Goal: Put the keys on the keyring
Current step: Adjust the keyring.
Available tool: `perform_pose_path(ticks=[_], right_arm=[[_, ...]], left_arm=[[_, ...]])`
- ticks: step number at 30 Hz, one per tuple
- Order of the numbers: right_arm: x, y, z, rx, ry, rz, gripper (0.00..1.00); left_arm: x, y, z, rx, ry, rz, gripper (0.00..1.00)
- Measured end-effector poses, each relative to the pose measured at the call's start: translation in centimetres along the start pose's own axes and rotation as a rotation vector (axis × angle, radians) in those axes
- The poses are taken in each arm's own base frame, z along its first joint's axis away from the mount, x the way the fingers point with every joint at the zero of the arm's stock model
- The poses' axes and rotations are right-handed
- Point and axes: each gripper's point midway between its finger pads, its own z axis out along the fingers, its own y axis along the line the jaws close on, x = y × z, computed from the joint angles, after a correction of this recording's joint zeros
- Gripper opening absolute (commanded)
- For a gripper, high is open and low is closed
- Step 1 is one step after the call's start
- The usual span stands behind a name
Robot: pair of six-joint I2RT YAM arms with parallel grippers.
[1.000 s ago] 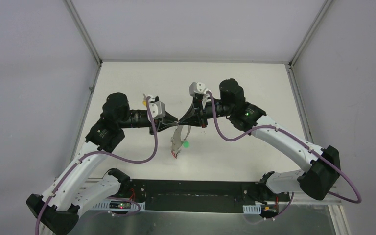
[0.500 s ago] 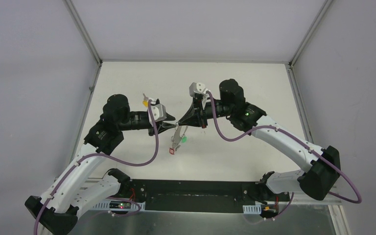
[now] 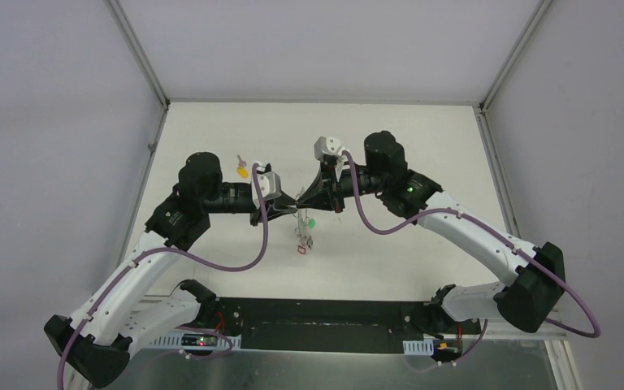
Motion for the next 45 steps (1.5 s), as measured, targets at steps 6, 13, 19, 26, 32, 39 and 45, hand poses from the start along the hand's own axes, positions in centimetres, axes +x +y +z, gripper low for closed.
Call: perform_pose_path(ticks=[6,13,19,26,32,39,45], right_arm=[[0.0,0.0,0.0,0.001,0.000,0.000,0.00],[-0.1,0.2,-0.1,-0.004,0.000,0.000,0.20],[-0.2,0.2,-0.2,0.007,-0.003,0.004,0.74],[-2.4,1.5,-2.1,0.051,-0.060,-0.100,0.90],[-4.2,3.3,-4.0,0.077,-0.133,-0.208,0.86],[-5.0,3.7,-3.9,0.053,-0.176,-0.253,0.59],[-5.2,3.9,-3.2,0.000,-0.194,-0.263,0.45]], left_arm=[[-0.2,-0.3,0.2,0.014,-0.006,-0.005,0.06],[-0.3,-0.3,0.2,0.008,-0.009,-0.034,0.00],[-0.5,-0.3,-0.1,-0.020,-0.019,-0.036,0.00],[-1.4,-0.4,-1.0,-0.076,-0.082,0.034,0.00],[-1.9,-0.8,-1.2,-0.079,-0.168,0.131,0.00],[-3.2,-1.5,-1.3,-0.065,-0.281,0.259,0.00],[-3.8,-1.5,-1.3,-0.059,-0.292,0.238,0.00]])
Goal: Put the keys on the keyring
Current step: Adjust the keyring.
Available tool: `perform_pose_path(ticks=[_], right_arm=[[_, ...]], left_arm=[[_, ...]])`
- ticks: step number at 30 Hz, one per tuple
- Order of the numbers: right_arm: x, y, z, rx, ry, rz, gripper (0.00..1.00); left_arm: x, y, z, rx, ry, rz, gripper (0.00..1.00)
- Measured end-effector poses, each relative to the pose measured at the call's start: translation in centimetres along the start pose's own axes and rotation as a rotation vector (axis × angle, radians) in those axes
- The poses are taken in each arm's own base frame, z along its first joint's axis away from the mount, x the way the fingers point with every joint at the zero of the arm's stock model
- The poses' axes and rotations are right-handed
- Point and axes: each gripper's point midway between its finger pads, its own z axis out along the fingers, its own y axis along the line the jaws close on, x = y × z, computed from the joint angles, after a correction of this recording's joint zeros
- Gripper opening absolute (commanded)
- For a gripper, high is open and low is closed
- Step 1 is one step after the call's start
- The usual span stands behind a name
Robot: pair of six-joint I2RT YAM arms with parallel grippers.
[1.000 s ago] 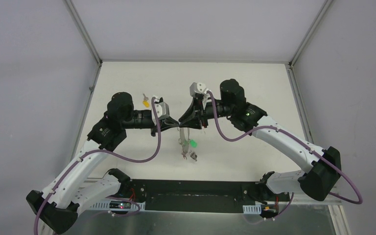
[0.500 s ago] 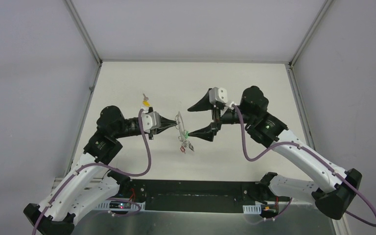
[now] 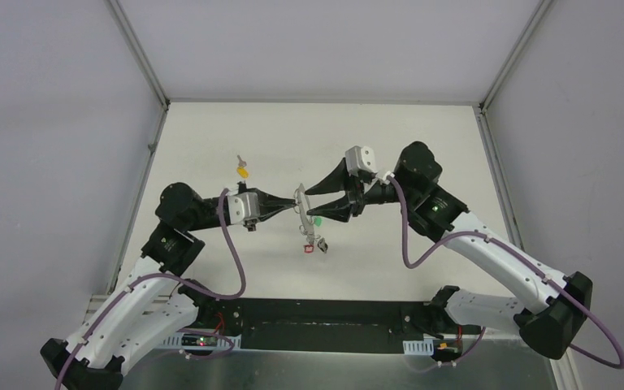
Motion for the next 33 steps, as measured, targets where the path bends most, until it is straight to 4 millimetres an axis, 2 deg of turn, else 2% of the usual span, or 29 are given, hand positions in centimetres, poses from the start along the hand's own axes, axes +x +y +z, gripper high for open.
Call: perform_pose_path(ticks=[7,17,22,26,29,33], right_arm=[[1.6,-0.3,0.8,-0.021,0.054,0.023,0.46],[1.5,0.0,1.5,-0.033,0.173,-0.056,0.46],[3.2,-0.1,2.3,-0.036,0.277,-0.059,0.46],[5.6,-0.2,2.5,-0.029,0.378,-0.033,0.46],[7.3,-0.3,2.5,-0.018,0.444,-0.017,0.38],[8.3,-0.7,2.5,0.001,0.501,-0.017,0.20]], left_arm=[[0.5,0.3,0.3,0.006,0.082,-0.120,0.00],[2.7,-0.4,-0.1,0.018,0.196,-0.248,0.00],[3.6,-0.8,-0.3,0.025,0.234,-0.292,0.00],[3.9,-0.9,-0.4,0.027,0.245,-0.305,0.00],[3.9,-1.0,-0.4,0.028,0.250,-0.310,0.00],[4.3,-1.3,-0.6,0.032,0.266,-0.330,0.00]])
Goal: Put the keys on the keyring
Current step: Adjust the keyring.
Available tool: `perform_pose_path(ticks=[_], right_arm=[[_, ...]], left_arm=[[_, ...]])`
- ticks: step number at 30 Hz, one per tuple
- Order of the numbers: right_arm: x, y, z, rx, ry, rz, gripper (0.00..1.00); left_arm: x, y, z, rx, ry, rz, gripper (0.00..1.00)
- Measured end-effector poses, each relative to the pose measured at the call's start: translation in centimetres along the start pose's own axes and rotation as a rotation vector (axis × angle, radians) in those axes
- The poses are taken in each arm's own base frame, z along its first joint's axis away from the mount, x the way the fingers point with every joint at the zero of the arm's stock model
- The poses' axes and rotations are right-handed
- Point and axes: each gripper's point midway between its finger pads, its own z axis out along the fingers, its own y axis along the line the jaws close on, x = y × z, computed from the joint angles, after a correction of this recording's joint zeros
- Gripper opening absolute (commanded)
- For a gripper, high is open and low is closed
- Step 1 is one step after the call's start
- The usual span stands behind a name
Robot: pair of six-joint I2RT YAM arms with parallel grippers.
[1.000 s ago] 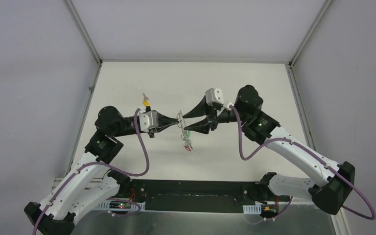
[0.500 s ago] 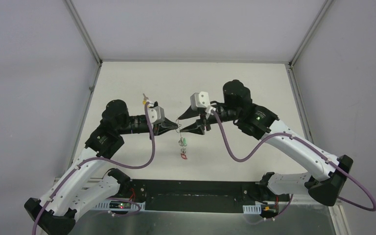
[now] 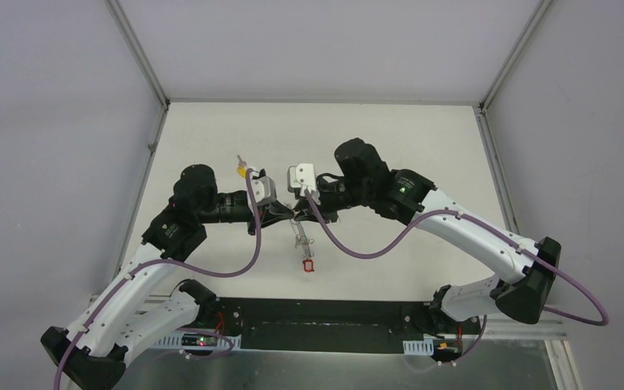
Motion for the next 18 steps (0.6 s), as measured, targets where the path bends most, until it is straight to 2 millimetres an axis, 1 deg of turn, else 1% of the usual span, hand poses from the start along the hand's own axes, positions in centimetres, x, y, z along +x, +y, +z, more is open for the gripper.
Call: perform_pose_path(ticks=[3,6,7,9,10,11,14,18], right_arm=[[0.24,0.03,0.07,0.003,0.019,0.004,0.14],[0.32,0.07,0.08,0.005,0.026,0.002,0.14],[0.33,0.06,0.08,0.006,0.027,0.002,0.19],[0.32,0.07,0.07,0.007,0.029,0.001,0.37],[0.32,0.06,0.06,0.007,0.029,-0.001,0.43],[0.36,0.10,0.07,0.007,0.031,-0.001,0.46],[0.30,0.14,0.12,0.006,0.031,-0.009,0.46],[0.09,0.18,0.21,0.006,0.025,-0.016,0.35]], left_arm=[[0.22,-0.03,-0.02,0.000,0.008,-0.009,0.00],[0.32,-0.07,-0.03,0.001,0.011,-0.012,0.00],[0.34,-0.06,-0.02,0.001,0.012,-0.013,0.00],[0.34,-0.06,-0.01,0.001,0.012,-0.013,0.00],[0.34,-0.06,-0.01,0.001,0.012,-0.013,0.00],[0.34,-0.05,0.00,0.001,0.012,-0.013,0.00],[0.36,-0.05,0.01,0.002,0.012,-0.014,0.00],[0.48,0.01,0.09,0.002,0.016,-0.018,0.00]])
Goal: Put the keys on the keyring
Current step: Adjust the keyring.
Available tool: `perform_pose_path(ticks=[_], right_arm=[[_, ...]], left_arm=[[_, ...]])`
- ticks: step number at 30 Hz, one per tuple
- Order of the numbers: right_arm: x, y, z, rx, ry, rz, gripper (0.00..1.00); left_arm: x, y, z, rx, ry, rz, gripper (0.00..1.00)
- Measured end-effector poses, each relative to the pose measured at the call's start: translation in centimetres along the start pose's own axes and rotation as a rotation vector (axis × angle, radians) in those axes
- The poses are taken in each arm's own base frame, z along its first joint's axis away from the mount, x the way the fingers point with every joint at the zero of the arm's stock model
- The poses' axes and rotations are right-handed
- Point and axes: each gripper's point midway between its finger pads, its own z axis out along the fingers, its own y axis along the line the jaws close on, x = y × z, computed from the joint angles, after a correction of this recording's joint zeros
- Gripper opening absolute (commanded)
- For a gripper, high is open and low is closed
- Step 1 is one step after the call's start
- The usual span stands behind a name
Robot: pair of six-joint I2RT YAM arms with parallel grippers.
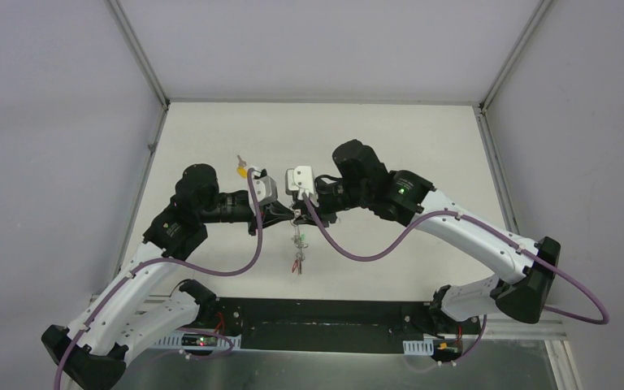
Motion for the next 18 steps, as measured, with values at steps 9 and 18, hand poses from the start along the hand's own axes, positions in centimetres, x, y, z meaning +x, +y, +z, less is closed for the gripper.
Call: perform_pose_path(ticks=[9,18], right_arm=[[-0.33,-0.10,0.08,0.005,-0.011,-0.001,0.44],[-0.34,-0.39,0.07,0.021,-0.010,0.002,0.13]], left_arm=[[0.10,0.04,0.06,0.001,0.003,-0.004,0.00],[0.15,0.04,0.06,0.001,0.005,-0.005,0.00]])
